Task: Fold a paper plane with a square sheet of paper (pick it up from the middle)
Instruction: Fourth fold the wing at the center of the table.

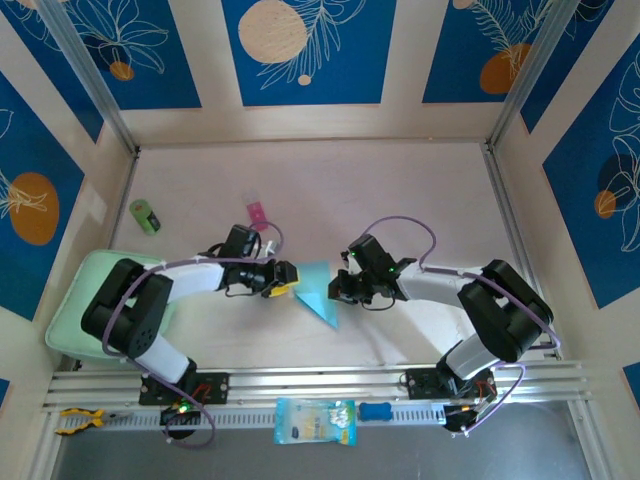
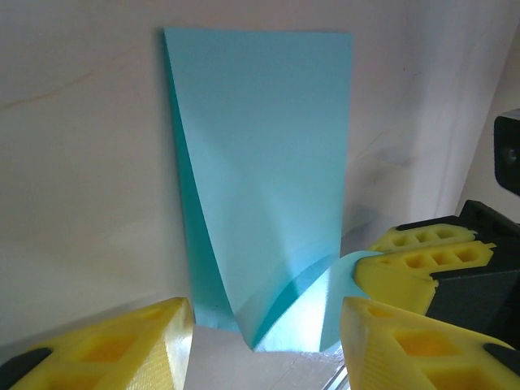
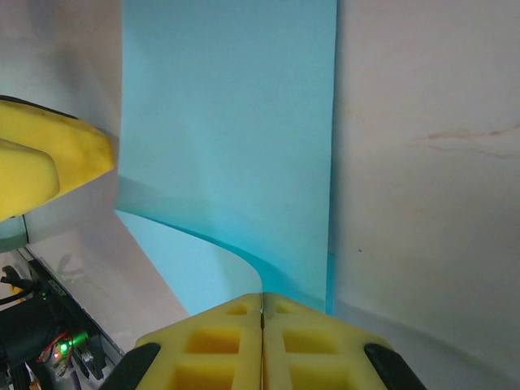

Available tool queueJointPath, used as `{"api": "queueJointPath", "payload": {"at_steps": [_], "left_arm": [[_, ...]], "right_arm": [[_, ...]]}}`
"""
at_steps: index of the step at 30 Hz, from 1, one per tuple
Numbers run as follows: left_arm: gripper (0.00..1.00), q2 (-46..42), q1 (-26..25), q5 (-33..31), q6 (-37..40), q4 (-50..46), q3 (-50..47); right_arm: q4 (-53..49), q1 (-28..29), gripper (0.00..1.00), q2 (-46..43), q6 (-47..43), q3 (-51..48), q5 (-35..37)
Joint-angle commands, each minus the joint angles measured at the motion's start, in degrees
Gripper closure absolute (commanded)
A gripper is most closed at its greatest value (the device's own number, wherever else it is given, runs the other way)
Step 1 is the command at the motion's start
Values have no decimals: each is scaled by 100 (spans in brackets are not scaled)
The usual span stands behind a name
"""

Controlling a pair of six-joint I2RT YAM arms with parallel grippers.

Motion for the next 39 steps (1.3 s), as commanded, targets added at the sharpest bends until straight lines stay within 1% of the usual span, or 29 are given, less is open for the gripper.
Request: {"api": "queueJointPath", "payload": {"at_steps": [1, 6, 15, 23, 27, 30, 32, 34, 37, 39], "left_arm": [[49, 198, 60, 258, -93, 187, 164], [49, 363, 60, 382, -175, 315, 259], [57, 790, 51, 732, -327, 640, 432], [60, 856, 51, 790, -483, 880, 384], [65, 867, 52, 765, -518, 917, 353], [73, 913, 47, 744, -543, 943, 336], [84, 918, 49, 750, -611, 1030, 303], [93, 854, 51, 687, -665, 1073, 251], [100, 668, 49, 463, -760, 1037, 157], [100, 537, 44, 304, -848, 1070, 69]], "right_arm": [[104, -55, 92, -143, -77, -96, -233], [171, -79, 91, -150, -89, -170, -264], [248, -101, 91, -161, -85, -262, -282], [227, -111, 91, -234, -69, -345, -269], [202, -111, 91, -267, -76, -367, -244], [192, -112, 90, -308, -59, -380, -218], [157, -110, 88, -342, -53, -388, -192], [-6, -95, 83, -445, -29, -387, -27], [-422, 5, 72, -746, -34, -348, 398], [-699, 84, 65, -970, -83, -314, 682]]}}
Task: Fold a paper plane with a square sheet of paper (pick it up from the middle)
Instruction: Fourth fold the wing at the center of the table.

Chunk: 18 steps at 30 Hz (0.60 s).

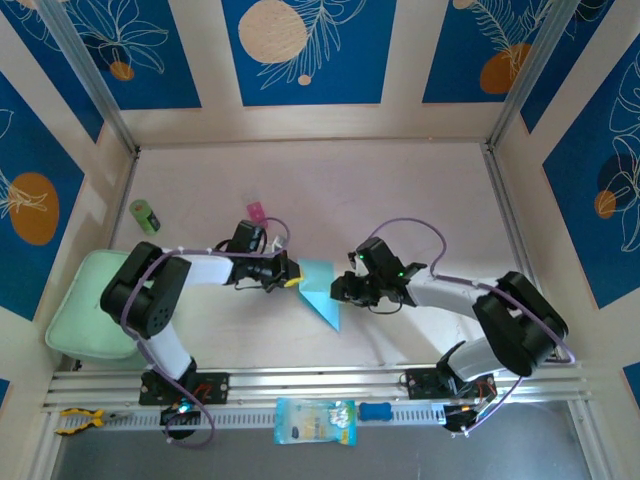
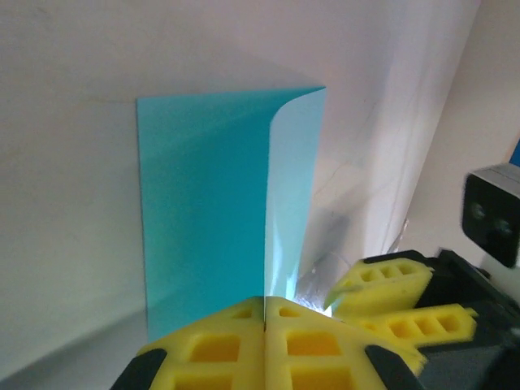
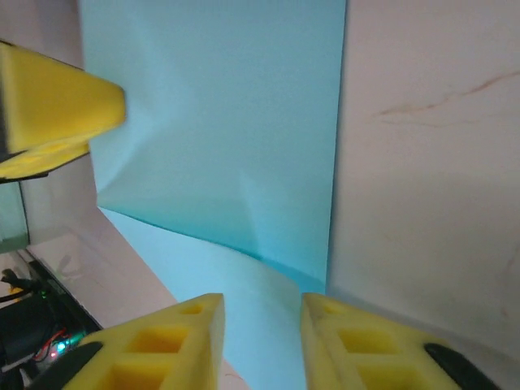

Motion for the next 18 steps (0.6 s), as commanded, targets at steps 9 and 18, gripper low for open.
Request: {"api": "queueJointPath", "payload": {"at_steps": [9, 18], "left_arm": [[100, -828, -73, -1025, -505, 22, -463], [100, -843, -291, -1060, -525, -41, -288]], "right_arm": [[-844, 1069, 55, -1006, -576, 20, 2158], [495, 2771, 54, -390, -2414, -99, 4245]]}}
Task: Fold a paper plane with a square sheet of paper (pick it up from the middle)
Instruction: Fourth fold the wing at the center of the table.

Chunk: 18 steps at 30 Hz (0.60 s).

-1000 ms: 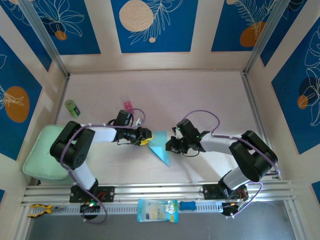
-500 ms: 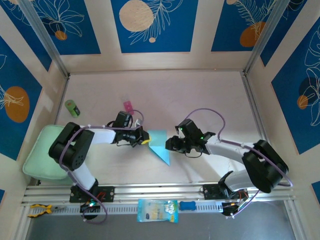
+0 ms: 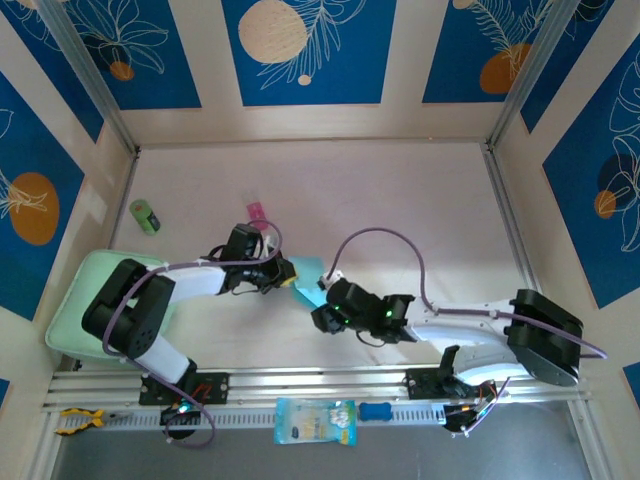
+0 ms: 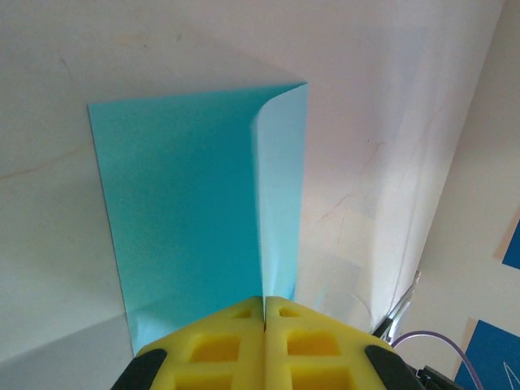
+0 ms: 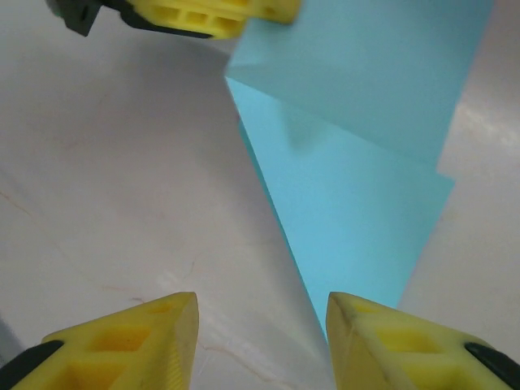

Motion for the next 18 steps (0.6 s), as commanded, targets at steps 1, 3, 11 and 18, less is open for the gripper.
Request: {"api": "queueJointPath", "payload": {"at_steps": [1, 3, 11, 18], "left_arm": [[98, -7, -73, -34, -54, -40, 126], [94, 16, -77, 15, -47, -23, 143], [83, 106, -78, 287, 12, 70, 265], [91, 73, -73, 306, 12, 20, 299]], "right_arm": [[483, 149, 54, 389, -766, 40, 995], [567, 282, 54, 610, -984, 115, 1214], [627, 490, 54, 1128, -1388, 283, 1512], [293, 574, 55, 1461, -1329, 480, 2176]]}}
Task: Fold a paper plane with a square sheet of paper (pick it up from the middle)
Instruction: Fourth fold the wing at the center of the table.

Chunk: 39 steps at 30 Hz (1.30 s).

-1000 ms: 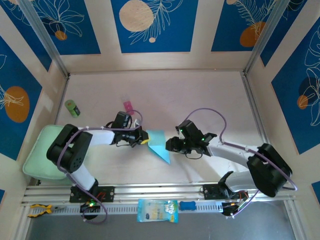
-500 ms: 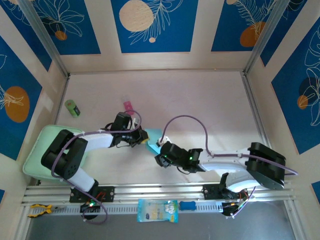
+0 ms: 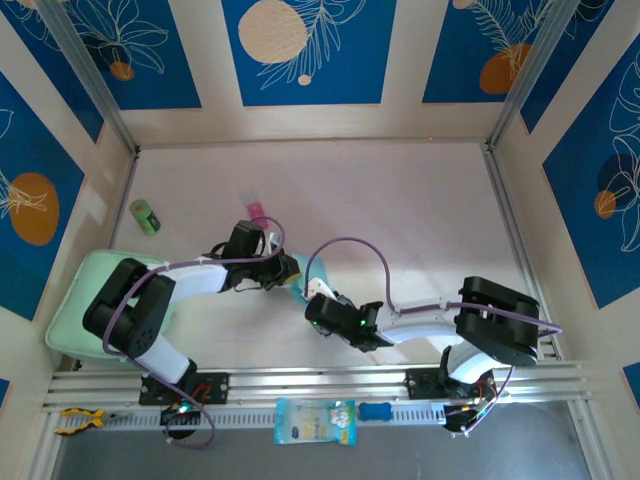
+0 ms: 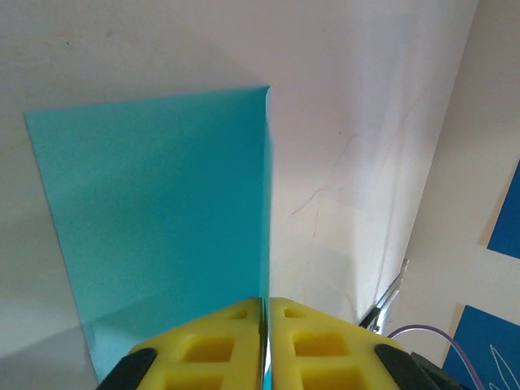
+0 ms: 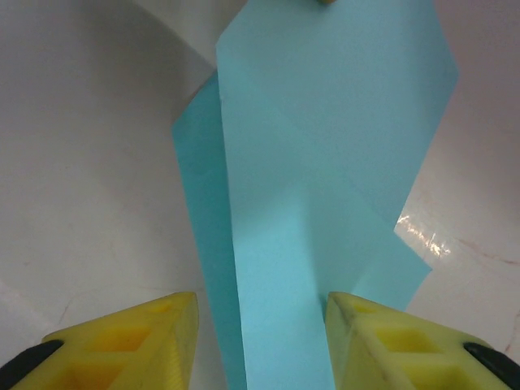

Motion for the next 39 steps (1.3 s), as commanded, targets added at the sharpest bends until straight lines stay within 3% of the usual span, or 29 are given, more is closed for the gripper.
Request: {"api": "queueJointPath", "payload": {"at_steps": [1, 20, 28, 31, 39], "left_arm": [[92, 50, -34, 146, 23, 13, 127], [94, 40, -33, 87, 114, -266, 206], [70, 156, -29, 139, 113, -233, 249], [68, 207, -35, 142, 117, -255, 274], [93, 219, -25, 46, 189, -422, 355]], "right_arm": [[-157, 45, 55, 128, -60, 182, 463], [-168, -3, 76, 178, 253, 112, 389], [-59, -55, 78, 142, 273, 38, 245], [15, -93, 78, 99, 332, -25, 187], [179, -117, 77, -47, 424, -202, 1]]}}
